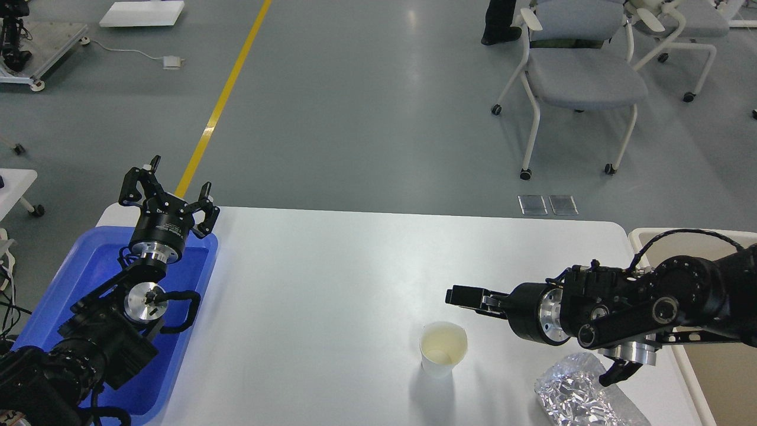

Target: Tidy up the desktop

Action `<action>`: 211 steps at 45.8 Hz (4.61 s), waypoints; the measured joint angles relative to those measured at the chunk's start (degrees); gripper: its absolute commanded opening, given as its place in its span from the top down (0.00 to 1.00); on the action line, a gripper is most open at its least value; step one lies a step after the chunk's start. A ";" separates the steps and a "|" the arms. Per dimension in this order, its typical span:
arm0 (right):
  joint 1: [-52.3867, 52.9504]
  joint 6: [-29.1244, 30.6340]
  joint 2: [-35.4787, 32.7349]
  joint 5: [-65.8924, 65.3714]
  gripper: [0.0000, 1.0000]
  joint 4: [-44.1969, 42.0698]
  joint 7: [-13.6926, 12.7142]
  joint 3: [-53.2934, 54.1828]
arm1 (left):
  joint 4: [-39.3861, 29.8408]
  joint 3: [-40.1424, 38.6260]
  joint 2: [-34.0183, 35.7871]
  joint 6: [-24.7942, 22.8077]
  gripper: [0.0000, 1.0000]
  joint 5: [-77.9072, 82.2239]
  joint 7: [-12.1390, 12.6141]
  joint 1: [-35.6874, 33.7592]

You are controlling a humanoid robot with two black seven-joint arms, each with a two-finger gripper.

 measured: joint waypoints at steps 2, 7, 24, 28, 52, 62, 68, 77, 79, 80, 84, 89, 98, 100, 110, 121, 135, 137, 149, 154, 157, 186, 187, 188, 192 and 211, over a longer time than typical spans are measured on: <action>-0.43 -0.60 0.88 -0.09 0.00 0.01 0.00 -0.58 | 0.00 0.00 0.00 0.00 0.00 0.00 0.00 0.00; -1.67 -2.66 3.36 -0.20 0.00 -0.18 -0.01 -2.40 | 0.01 0.00 0.00 0.00 0.00 0.00 0.00 0.00; -4.39 -5.95 6.86 -0.12 0.00 -2.44 -0.01 -4.73 | 0.01 0.00 0.00 0.00 0.00 0.00 0.00 0.00; -4.94 -6.18 7.27 -0.08 0.00 -3.00 0.00 -4.88 | 0.01 0.00 0.00 0.00 0.00 0.00 0.00 0.00; -8.90 -6.64 8.36 -0.39 0.05 -7.16 1.36 -4.04 | 0.00 0.00 0.00 0.00 0.00 0.00 0.00 0.00; -9.72 -6.68 8.40 -0.49 0.06 -7.89 2.75 -3.49 | 0.00 0.00 0.00 0.00 0.00 0.00 0.00 0.00; -10.27 -6.69 8.40 -0.54 0.05 -8.09 3.68 -3.35 | 0.00 0.00 0.00 0.00 0.00 0.00 0.00 0.00; -11.09 -6.61 8.41 -0.39 0.24 -8.24 5.54 -3.24 | 0.00 0.00 0.00 0.00 0.00 0.00 0.00 0.00; -11.32 -6.61 8.41 -0.37 0.31 -8.27 5.83 -3.23 | 0.00 0.00 0.00 0.00 0.00 0.00 0.00 0.00; -11.40 -6.61 8.42 -0.37 0.33 -8.27 5.94 -3.22 | 0.00 0.00 0.00 0.00 0.00 0.00 0.00 0.00; -11.70 -6.61 8.42 -0.32 0.42 -8.36 6.31 -3.20 | 0.00 0.00 0.00 0.00 0.00 0.00 0.00 0.00; -12.02 -6.61 8.42 -0.18 0.61 -8.62 6.59 -3.19 | 0.01 0.00 0.00 0.00 0.00 0.00 0.00 0.00; -12.34 -6.59 8.42 0.31 1.00 -9.31 6.63 -3.22 | 0.02 0.00 0.00 0.00 0.00 0.00 0.00 0.00; -12.36 -6.57 8.37 0.40 1.00 -9.40 6.56 -3.30 | 0.02 0.00 0.00 0.00 0.00 0.00 0.00 0.00; -12.15 -6.57 7.90 0.11 1.00 -9.63 6.51 -3.65 | 0.02 0.00 0.00 0.00 0.00 0.00 0.00 0.00; -11.76 -6.59 7.18 -0.11 1.00 -9.41 6.70 -3.80 | 0.03 0.00 0.00 0.00 0.00 0.00 0.00 0.00; -8.32 -5.65 2.12 -1.43 1.00 -5.19 7.45 -3.30 | 0.00 0.00 0.01 0.00 0.00 0.00 0.00 0.00; -7.30 -5.18 1.03 -1.66 1.00 -4.30 7.51 -3.26 | -0.01 0.00 0.01 0.00 0.00 -0.01 0.00 0.00; 2.36 4.13 -9.18 -2.44 1.00 -0.27 7.62 -1.93 | -0.01 0.00 0.00 0.00 0.00 0.00 0.00 0.00; 6.42 8.76 -13.22 -2.56 1.00 0.34 7.50 -1.63 | -0.01 0.00 0.00 0.00 0.00 0.00 0.00 0.00; 9.08 11.64 -15.53 -2.62 1.00 0.67 7.43 -1.52 | -0.01 0.00 0.00 0.00 0.00 0.00 0.00 0.00; 20.77 25.83 -27.94 -1.64 1.00 -7.36 5.35 -2.85 | -0.02 0.00 0.03 0.00 0.00 0.00 0.00 0.00; 20.61 26.11 -28.28 -1.34 1.00 -8.29 5.28 -2.86 | -0.01 0.00 0.03 0.00 0.00 0.00 0.00 0.00; 20.38 26.44 -28.63 -0.92 1.00 -9.27 5.22 -2.86 | -0.01 0.00 0.03 0.00 0.00 0.00 0.00 0.00; 18.98 27.82 -29.90 1.70 1.00 -14.16 4.99 -2.85 | -0.02 0.00 0.04 0.00 0.00 0.00 0.00 0.00; 0.38 28.18 -31.33 23.46 1.00 -42.16 1.33 1.13 | 0.04 0.00 0.04 0.00 0.00 -0.01 0.00 0.00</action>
